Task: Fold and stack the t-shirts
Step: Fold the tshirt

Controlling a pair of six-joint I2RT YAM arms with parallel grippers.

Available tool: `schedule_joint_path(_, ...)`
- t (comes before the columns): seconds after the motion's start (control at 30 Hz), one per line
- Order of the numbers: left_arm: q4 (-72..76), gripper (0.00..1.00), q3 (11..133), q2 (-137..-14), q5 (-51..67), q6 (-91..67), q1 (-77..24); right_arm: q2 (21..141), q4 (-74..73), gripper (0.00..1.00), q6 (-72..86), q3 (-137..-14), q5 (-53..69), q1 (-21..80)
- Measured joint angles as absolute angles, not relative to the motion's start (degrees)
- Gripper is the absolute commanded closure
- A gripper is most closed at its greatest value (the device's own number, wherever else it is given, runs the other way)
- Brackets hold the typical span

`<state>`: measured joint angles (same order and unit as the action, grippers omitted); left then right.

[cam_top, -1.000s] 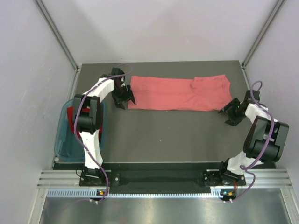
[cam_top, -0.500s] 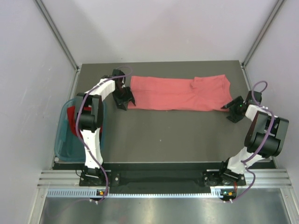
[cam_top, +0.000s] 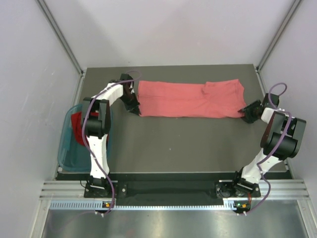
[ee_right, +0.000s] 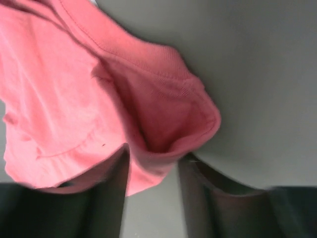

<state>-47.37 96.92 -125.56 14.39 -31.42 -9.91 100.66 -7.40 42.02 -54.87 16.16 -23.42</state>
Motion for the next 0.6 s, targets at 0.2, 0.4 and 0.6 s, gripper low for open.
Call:
schedule_joint_path(0.2, -47.6, 1.0, 97.1, -125.6, 14.0, -30.1, -10.5, 104.5, -7.7, 0.98, 41.9, -57.9, 15.9, -23.5)
schedule_joint_path(0.4, -44.3, 1.0, 88.5, -120.1, 12.5, -30.3, -13.1, 110.1, -13.1, 0.98, 37.8, -67.9, 13.9, -23.3)
schedule_joint_path(0.6, -40.2, 1.0, 73.2, -109.8, 9.9, -34.6, -21.3, 116.1, -18.6, 0.96, 32.0, -80.1, 12.7, -22.5)
